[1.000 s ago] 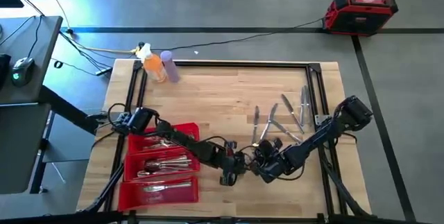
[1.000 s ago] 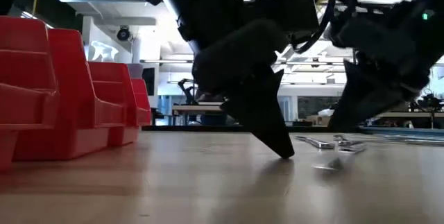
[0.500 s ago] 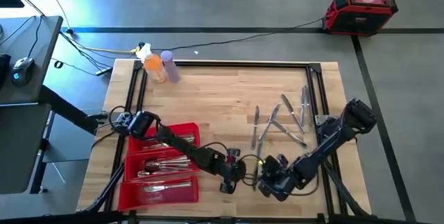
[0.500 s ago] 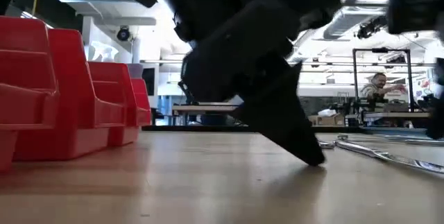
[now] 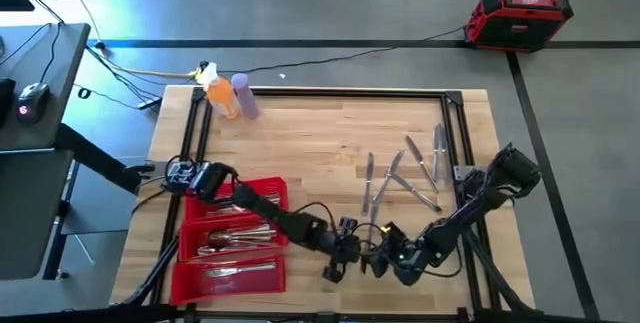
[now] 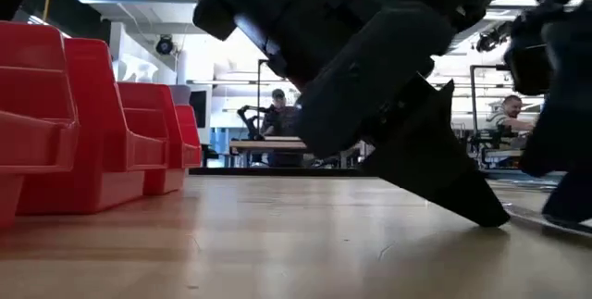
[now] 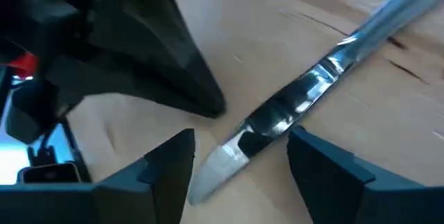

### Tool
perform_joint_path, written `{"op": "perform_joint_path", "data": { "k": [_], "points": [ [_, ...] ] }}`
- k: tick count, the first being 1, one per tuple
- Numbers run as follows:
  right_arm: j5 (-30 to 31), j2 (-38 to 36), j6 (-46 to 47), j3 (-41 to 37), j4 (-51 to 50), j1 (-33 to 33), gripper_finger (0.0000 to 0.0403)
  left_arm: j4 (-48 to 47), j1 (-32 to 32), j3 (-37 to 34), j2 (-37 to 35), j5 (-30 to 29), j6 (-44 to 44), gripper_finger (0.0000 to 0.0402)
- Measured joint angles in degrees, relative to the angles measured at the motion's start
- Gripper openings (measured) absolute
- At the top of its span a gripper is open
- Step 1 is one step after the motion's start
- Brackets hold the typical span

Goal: Sort silverware
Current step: Put the silver knife in the bottom red bin

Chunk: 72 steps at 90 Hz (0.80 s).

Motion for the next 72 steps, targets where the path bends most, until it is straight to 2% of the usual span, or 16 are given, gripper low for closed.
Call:
{"op": "perform_joint_path", "data": {
  "k": [19, 35, 47, 57, 72],
  "points": [
    [-1.5, 1.7, -5.2, 1.8, 2.4, -2.3, 0.0203, 2.4, 1.6, 0.1, 1.6, 2.4, -1.0, 0.0],
    [-0.8, 1.9, -9.8, 3.0, 2.0, -2.6, 0.0195, 3.4, 1.7, 0.1, 2.6, 2.5, -1.6, 0.0],
    [-2.7, 1.9, -15.6, 3.0, 1.8, -2.8, 0.0182, 3.5, 1.8, 0.1, 2.6, 2.3, -2.2, 0.0],
    [-3.5, 1.9, -19.9, 3.1, -0.1, -2.3, 0.0146, 3.8, 1.8, 0.0, 2.5, 2.1, -2.5, 0.0],
    [-5.7, 1.8, -22.9, 3.3, -4.8, -1.7, 0.0053, 2.4, 1.9, 0.0, 1.8, 2.1, -2.6, 0.0]
  ]
}}
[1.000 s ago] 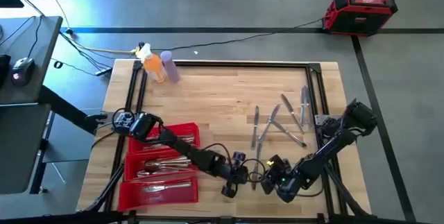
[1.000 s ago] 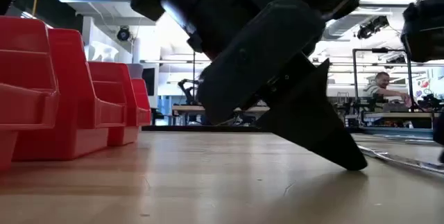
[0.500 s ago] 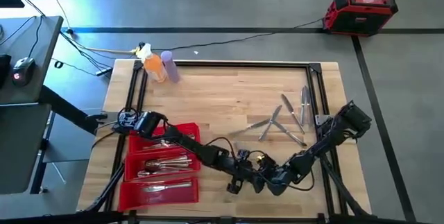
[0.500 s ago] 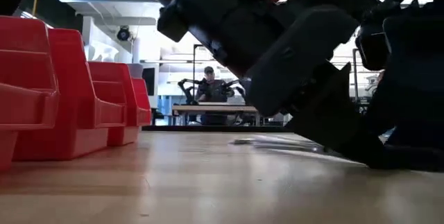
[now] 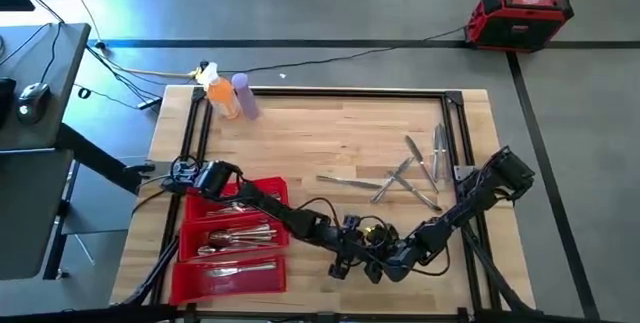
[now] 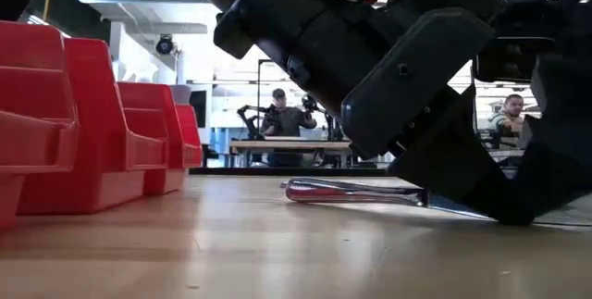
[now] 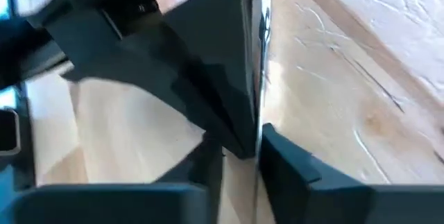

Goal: Sort silverware
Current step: Put the silver knife in the bottom red bin

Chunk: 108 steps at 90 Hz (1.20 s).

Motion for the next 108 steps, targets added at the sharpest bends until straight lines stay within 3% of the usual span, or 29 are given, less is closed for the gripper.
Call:
{"op": "perform_joint_path", "data": {
  "k": [9, 43, 70, 80, 93, 108],
  "points": [
    [-0.6, -0.1, -0.1, 0.1, -2.3, 0.2, 0.0009, -1.8, 0.0, 0.0, -1.2, -0.1, 0.1, 0.0],
    [-1.3, -0.2, -0.4, 0.1, -3.8, 0.4, 0.0, -25.0, -2.8, -0.2, -12.4, -7.3, 2.1, 0.0007],
    [-0.5, -0.2, -0.4, -0.1, -2.9, 0.5, 0.0, -24.5, -0.6, -0.1, -7.7, -6.8, 3.1, 0.0119],
    [-0.5, -0.2, -1.1, -0.1, -2.7, 0.5, 0.0, -24.3, 0.0, 0.0, -7.1, -5.6, 3.1, 0.0139],
    [-0.4, -0.2, -1.4, -0.2, -2.2, 0.6, 0.0, -24.4, 0.0, 0.0, -7.0, -5.2, 2.7, 0.0113],
    [0.3, -0.2, -1.6, -0.2, -1.8, 0.7, 0.0, -24.6, 0.0, 0.0, -6.3, -2.9, 2.9, 0.0025]
  ]
}}
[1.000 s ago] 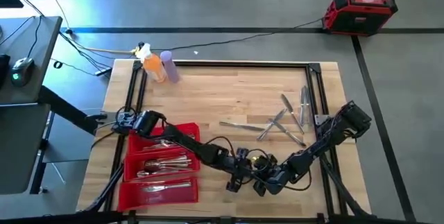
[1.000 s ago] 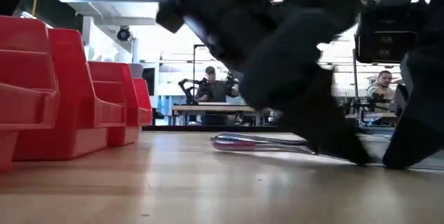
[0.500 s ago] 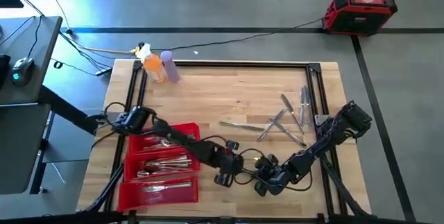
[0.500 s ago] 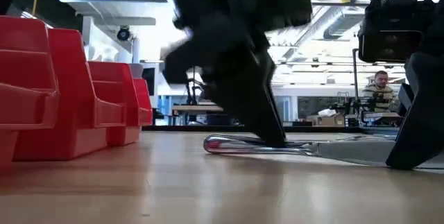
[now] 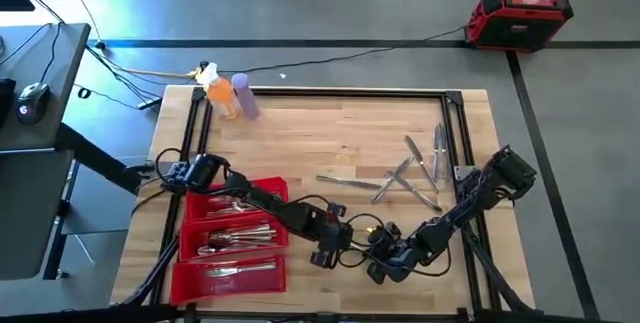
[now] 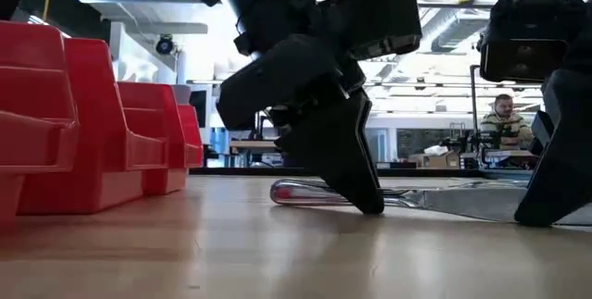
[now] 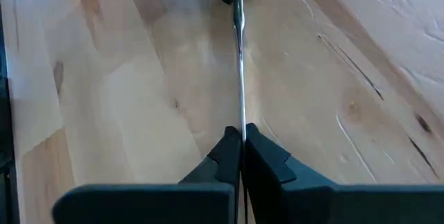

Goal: Sort silverware
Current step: Put the silver knife in the bottom red bin

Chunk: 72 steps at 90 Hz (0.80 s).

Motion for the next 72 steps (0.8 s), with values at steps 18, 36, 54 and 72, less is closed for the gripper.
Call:
{"op": "perform_joint_path", "data": {
  "k": [18, 36, 54, 72],
  "points": [
    [1.1, 0.1, -2.5, 0.0, 1.2, 0.4, 0.0038, -0.5, -0.1, 0.0, 0.5, -0.2, 0.1, 0.0012],
    [2.4, -1.5, -6.8, 0.0, 2.8, 1.0, 0.0142, -0.5, -0.1, -0.1, 0.5, -1.1, -0.2, 0.0004],
    [15.9, -8.0, -14.9, 5.8, -5.1, 3.3, 0.0175, -0.6, -0.6, -0.1, -0.7, -4.2, -6.9, 0.0002],
    [39.5, -9.6, -24.6, 17.1, -16.2, 10.6, 0.0176, -5.5, -1.6, -0.6, -7.2, -8.1, -11.9, 0.0]
  ]
}}
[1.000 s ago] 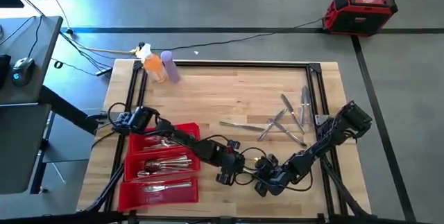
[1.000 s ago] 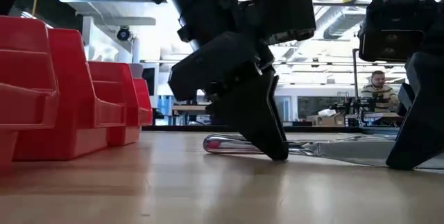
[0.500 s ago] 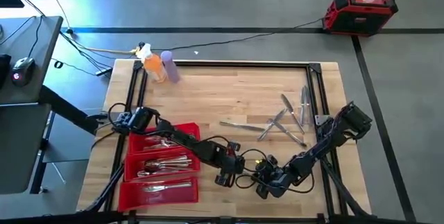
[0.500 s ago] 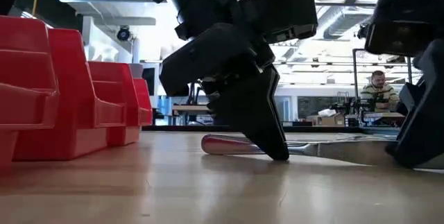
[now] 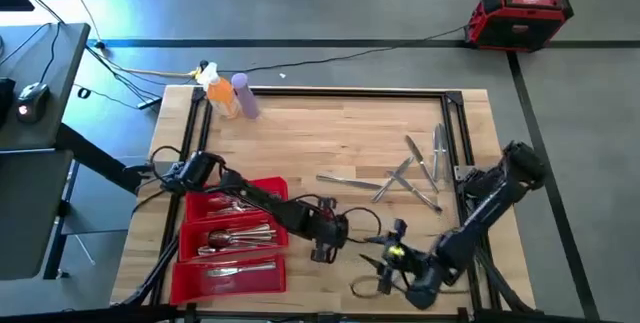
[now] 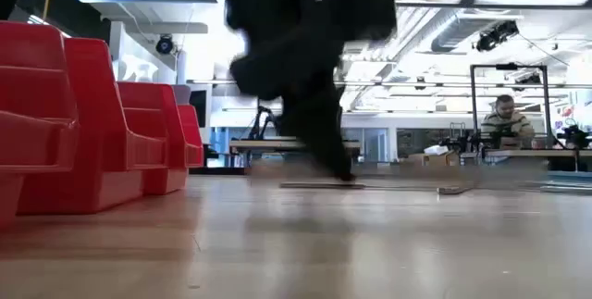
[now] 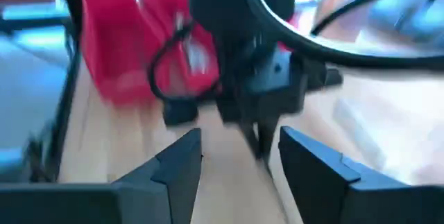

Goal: Sort silverware
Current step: Put the silver knife in the bottom red bin

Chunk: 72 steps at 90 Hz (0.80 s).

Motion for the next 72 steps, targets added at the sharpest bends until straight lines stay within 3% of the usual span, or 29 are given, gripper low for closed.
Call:
{"op": "perform_joint_path", "data": {
  "k": [11, 23, 37, 52, 72],
  "points": [
    [10.7, 0.2, -3.4, 3.8, -1.6, 5.2, 0.0176, -5.4, -3.4, 0.4, -7.0, -2.9, -3.7, 0.0],
    [16.1, 0.3, -3.1, 4.1, -1.6, 8.7, 0.0176, -8.5, -9.2, 0.1, -13.5, -4.5, -6.9, 0.0],
    [16.3, 0.2, 2.5, 1.1, -1.7, 10.0, 0.0176, -7.9, -18.1, 0.5, -21.7, -2.5, -14.1, 0.0],
    [15.6, 0.2, 8.0, -2.2, -1.9, 8.3, 0.0176, -10.8, -28.3, 0.4, -23.8, -3.5, -26.2, 0.0],
    [9.1, 0.2, 9.7, -2.9, -1.3, 6.1, 0.0176, -27.0, -38.5, 0.3, -21.3, -8.4, -51.3, 0.0]
  ]
}}
